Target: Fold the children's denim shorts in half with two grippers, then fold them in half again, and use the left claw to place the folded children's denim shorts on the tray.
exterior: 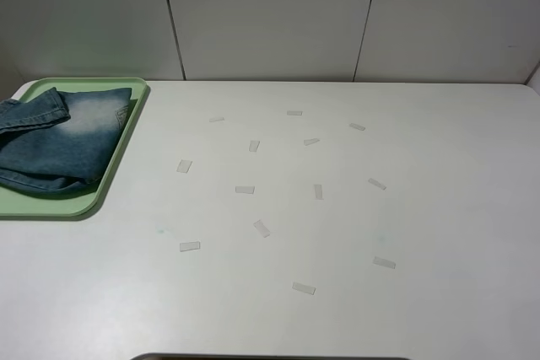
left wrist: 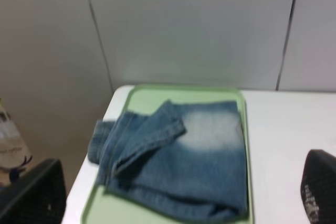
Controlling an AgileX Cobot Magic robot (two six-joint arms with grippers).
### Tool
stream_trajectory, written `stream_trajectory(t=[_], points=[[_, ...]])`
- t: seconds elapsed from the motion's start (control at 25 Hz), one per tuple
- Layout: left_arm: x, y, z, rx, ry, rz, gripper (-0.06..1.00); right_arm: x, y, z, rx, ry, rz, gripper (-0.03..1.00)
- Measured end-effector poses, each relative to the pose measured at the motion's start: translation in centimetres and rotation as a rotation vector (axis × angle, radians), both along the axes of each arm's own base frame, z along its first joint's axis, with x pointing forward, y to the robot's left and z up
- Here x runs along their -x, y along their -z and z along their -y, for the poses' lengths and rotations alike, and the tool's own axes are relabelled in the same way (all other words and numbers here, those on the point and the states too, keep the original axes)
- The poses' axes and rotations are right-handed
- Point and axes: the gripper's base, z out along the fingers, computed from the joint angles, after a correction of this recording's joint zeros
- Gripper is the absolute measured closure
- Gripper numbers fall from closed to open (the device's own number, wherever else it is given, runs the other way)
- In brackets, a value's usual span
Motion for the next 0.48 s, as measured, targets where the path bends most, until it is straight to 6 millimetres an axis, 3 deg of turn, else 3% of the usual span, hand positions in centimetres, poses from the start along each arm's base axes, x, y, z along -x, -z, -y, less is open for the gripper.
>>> stream_trajectory(t=[0.24,0.48], points=[[3.4,1.7,0.0,0.015,-0.009,0.012,0.06,0.0,0.0,0.0,0.000,0.000,0.000,0.27],[3.8,2.7,0.1,0.051,0.041,-0.087,0.06,0.0,0.0,0.0,0.000,0.000,0.000,0.27]])
